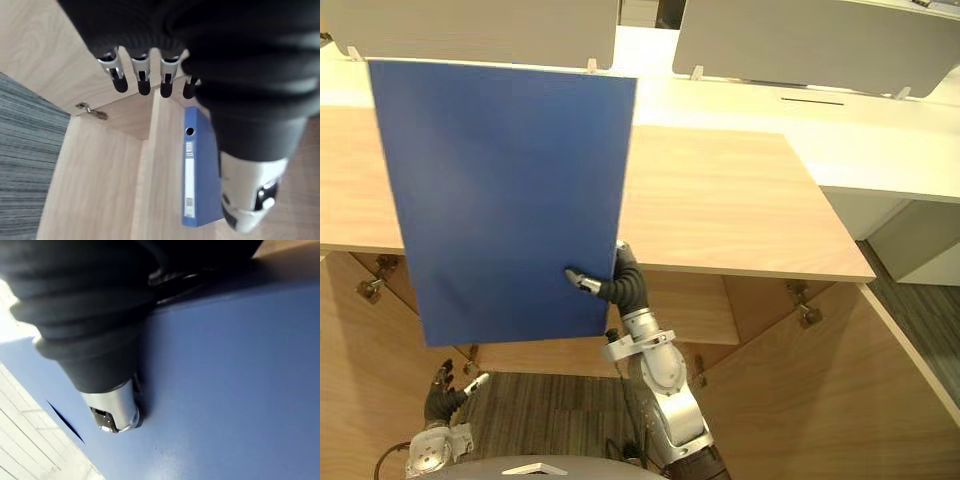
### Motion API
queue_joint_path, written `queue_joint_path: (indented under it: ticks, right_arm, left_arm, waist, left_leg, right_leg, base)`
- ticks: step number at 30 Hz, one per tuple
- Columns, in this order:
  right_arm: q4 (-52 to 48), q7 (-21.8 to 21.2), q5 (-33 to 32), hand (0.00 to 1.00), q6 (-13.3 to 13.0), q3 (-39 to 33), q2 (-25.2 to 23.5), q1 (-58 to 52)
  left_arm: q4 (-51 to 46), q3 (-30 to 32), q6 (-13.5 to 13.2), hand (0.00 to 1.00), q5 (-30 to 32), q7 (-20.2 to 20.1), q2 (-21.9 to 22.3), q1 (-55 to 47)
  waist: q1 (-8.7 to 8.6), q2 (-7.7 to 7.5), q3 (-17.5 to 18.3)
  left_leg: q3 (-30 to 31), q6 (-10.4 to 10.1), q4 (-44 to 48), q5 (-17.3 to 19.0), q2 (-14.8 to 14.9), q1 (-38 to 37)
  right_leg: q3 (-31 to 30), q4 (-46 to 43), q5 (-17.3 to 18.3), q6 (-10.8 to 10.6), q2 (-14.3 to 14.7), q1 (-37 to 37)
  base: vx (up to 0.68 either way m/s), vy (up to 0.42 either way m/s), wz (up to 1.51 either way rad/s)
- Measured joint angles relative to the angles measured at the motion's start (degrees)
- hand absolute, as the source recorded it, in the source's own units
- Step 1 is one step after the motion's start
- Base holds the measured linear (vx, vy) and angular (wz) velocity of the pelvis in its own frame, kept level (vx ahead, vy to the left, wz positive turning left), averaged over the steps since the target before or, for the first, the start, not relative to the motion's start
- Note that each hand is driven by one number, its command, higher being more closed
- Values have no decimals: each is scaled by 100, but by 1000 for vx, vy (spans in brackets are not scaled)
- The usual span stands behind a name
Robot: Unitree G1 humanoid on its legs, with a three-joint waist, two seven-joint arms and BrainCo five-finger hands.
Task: Walk over to the cabinet, pick up the folder, carry it to the office cabinet, place the folder inside the office cabinet, then close the office cabinet door
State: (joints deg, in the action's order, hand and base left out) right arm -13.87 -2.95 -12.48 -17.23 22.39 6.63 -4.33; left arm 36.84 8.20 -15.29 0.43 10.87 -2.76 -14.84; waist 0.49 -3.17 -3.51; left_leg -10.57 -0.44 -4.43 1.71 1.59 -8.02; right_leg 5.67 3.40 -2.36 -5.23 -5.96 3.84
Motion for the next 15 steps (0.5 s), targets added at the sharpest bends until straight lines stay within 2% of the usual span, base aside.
queue_joint_path:
  ticks: [6,9,10,11,12,13,14,15]
  right_arm:
    - [885,77,938,100,14,629,361,246]
    - [1141,94,1443,100,24,1050,611,589]
    - [1166,92,1520,100,24,1145,655,706]
    - [1201,96,1642,100,21,1332,730,970]
    - [1282,95,1785,100,19,1425,752,1291]
    - [1336,109,1866,100,20,1462,749,1431]
    - [1475,131,1974,100,19,1530,751,1735]
    - [1631,180,2107,100,24,1594,751,2014]
  left_arm:
    - [905,-260,102,0,291,1,-208,213]
    - [1113,-441,119,0,399,0,-311,313]
    - [1146,-451,122,0,420,1,-314,351]
    - [1171,-489,124,0,420,4,-331,451]
    - [1174,-572,125,0,420,9,-362,620]
    - [1172,-644,123,0,420,9,-386,722]
    - [1166,-742,120,0,417,11,-407,973]
    - [1165,-816,114,0,414,21,-416,1212]
  waist:
    - [-12,19,-28]
    - [-6,69,-205]
    - [23,40,-226]
    - [48,115,-379]
    - [37,67,-603]
    - [39,135,-746]
    - [35,104,-957]
    - [41,159,-1201]
  left_leg:
    - [-56,-48,46,33,53,6]
    - [-131,-75,166,89,96,38]
    - [-199,-79,249,130,116,97]
    - [-246,-85,532,231,149,342]
    - [-254,-57,904,338,191,596]
    - [-254,-57,1109,409,211,792]
    - [-248,-23,1511,509,248,1116]
    - [-244,-5,1920,630,286,1459]
  right_leg:
    - [-47,91,-58,22,58,16]
    - [-148,15,-63,37,87,-68]
    - [-210,-78,-44,51,100,-167]
    - [-304,-327,20,77,109,-415]
    - [-343,-675,109,89,106,-674]
    - [-358,-866,170,99,99,-863]
    - [-382,-1262,272,111,83,-1201]
    - [-423,-1670,382,110,62,-1559]
  base:
    - [-35,-41,-6]
    - [-55,-29,-13]
    - [-89,-20,-35]
    - [-130,-26,-30]
    - [-128,-29,-20]
    - [-168,-44,-6]
    - [-208,-42,-4]
    - [-222,-37,-3]
